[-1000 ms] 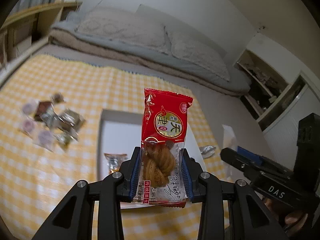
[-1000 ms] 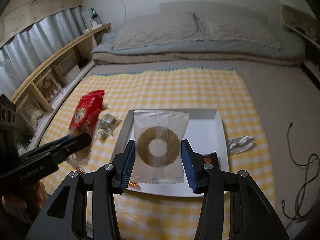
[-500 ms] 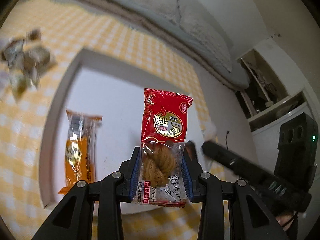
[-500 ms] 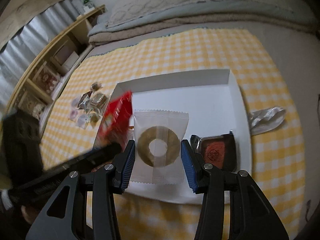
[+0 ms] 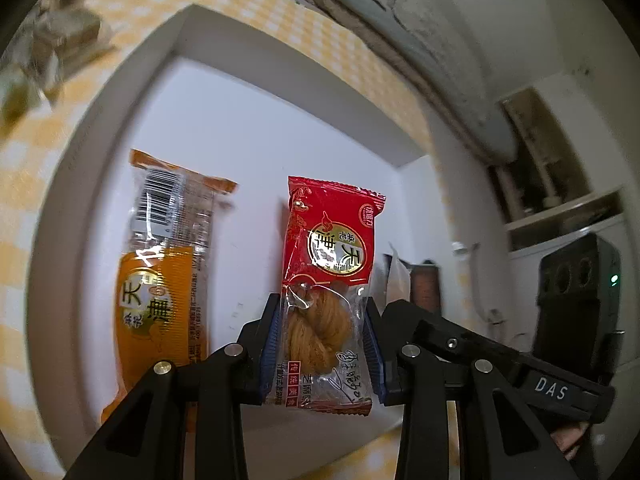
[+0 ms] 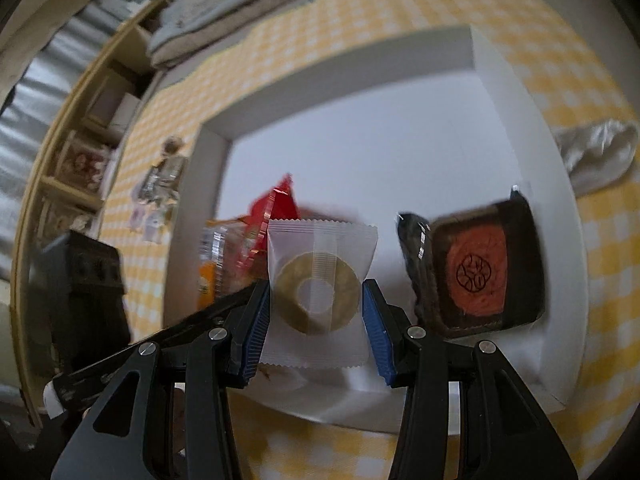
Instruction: Organize snacks
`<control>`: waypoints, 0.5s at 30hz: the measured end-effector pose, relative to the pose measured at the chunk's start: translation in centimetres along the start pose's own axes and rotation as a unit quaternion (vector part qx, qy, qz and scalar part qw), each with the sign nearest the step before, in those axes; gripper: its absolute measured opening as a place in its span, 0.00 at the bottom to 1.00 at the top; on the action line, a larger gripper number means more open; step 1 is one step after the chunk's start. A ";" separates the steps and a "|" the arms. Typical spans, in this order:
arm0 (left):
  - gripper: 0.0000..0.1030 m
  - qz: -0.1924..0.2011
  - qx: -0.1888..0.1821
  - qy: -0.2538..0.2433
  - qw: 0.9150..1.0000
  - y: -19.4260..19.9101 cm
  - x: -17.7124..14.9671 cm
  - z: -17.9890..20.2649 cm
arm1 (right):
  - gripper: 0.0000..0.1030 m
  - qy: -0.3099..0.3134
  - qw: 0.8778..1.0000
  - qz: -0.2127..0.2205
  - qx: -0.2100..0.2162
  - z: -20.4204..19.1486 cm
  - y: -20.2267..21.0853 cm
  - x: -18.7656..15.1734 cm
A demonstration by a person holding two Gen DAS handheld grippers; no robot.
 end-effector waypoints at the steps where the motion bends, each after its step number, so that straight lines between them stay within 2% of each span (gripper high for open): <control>1: 0.36 0.008 0.021 -0.007 1.000 -0.2 0.4 0.0 | 0.45 0.000 1.000 -0.006 -0.003 0.2 -0.3 -0.2; 4: 0.36 0.028 0.062 -0.017 0.998 -0.8 1.3 0.0 | 0.45 0.013 0.999 -0.027 -0.034 0.6 -1.2 -0.5; 6: 0.36 0.039 0.074 -0.021 0.996 -0.9 1.9 0.0 | 0.45 0.025 0.997 -0.035 -0.064 1.1 -1.4 -0.5; 9: 0.37 0.040 0.073 -0.018 0.996 -1.5 2.5 0.3 | 0.45 0.024 0.994 -0.038 -0.095 1.9 -1.2 -0.6; 11: 0.39 0.033 0.069 -0.016 0.997 -2.1 2.8 0.8 | 0.45 0.022 0.994 -0.035 -0.098 2.1 -1.0 -0.7; 13: 0.41 0.029 0.065 -0.014 0.997 -1.5 1.6 -0.1 | 0.45 0.032 0.994 -0.035 -0.101 1.7 -0.7 -0.9; 15: 0.41 0.023 0.056 -0.011 0.998 -1.2 1.5 0.1 | 0.46 0.038 0.995 -0.035 -0.090 0.8 -0.5 -1.2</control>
Point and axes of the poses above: each gripper's, at about its wrist camera, not at the fingertips, and y roughly against the way its jaws point, z to its right, x to its top, the point moved 8 cm from there along -y, roughly the way its jaws point, and after that the axes turned 14 degrees about y, right-handed, at the moved point
